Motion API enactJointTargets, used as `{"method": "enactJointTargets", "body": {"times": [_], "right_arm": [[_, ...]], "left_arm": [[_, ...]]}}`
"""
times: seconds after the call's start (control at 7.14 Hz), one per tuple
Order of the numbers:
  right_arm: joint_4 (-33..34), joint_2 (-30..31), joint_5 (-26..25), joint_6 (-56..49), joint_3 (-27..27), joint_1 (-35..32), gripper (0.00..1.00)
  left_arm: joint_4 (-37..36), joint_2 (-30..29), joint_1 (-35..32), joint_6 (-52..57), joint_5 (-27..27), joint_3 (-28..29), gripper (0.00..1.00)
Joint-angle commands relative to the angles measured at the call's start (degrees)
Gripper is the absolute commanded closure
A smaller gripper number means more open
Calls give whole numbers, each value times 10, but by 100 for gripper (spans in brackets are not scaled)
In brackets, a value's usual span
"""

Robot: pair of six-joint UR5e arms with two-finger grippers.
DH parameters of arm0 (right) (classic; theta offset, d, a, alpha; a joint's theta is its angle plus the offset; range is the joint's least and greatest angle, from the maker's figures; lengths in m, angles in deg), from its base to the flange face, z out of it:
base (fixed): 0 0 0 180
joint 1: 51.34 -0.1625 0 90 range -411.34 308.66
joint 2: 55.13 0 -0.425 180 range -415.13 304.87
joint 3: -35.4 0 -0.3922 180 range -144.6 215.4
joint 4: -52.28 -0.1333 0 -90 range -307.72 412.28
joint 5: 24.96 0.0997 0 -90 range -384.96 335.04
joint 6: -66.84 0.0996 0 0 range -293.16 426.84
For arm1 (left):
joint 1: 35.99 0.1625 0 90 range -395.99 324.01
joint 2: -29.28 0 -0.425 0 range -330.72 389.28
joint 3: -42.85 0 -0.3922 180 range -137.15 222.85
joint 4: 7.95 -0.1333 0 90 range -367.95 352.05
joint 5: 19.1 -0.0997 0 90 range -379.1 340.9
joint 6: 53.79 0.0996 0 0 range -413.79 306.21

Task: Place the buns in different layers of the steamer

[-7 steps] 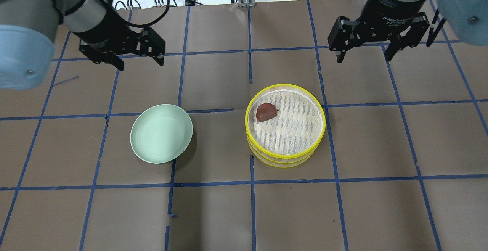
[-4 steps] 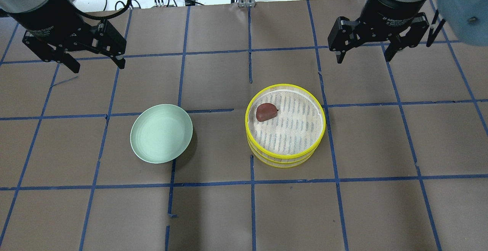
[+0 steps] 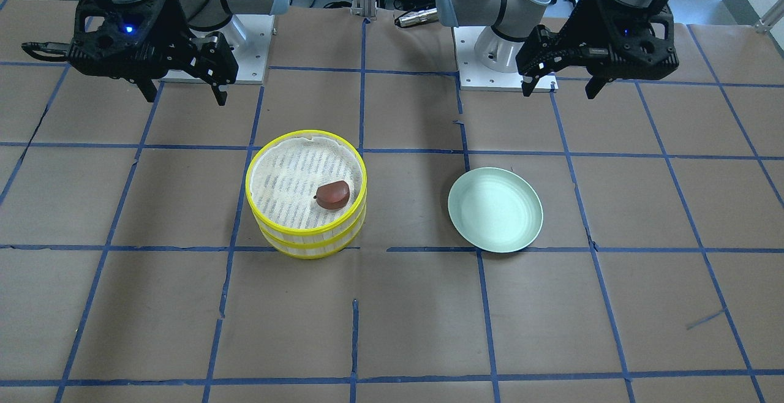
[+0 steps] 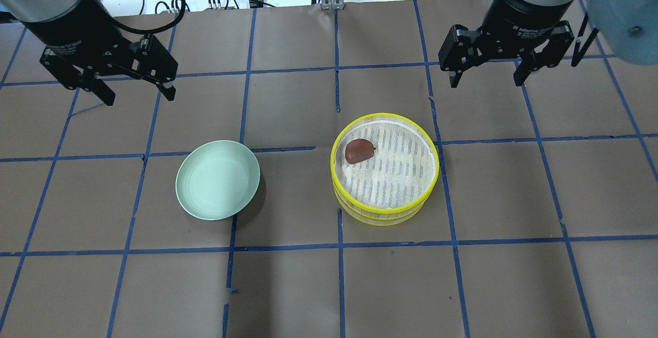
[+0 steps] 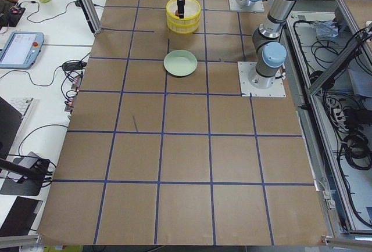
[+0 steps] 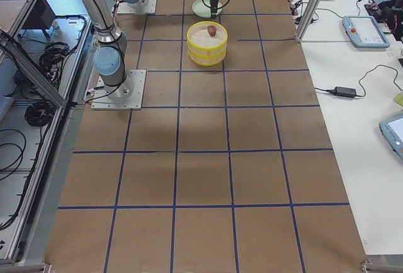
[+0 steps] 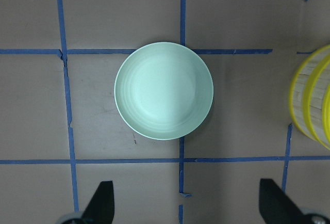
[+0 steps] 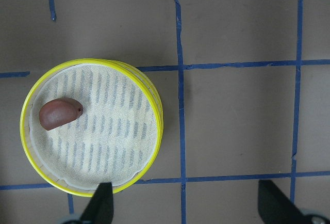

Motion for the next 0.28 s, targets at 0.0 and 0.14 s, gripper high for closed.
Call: {"method": "enactJointTargets", "body": {"times": [0.0,0.14], "right_arm": [[0,0,-1,-2,0,3,0],[0,-1,-1,-2,0,2,0]], "left_arm": [[-23,-4,-48,-4,-1,-44,0],[-24,-4,-48,-4,-1,-43,0]]}}
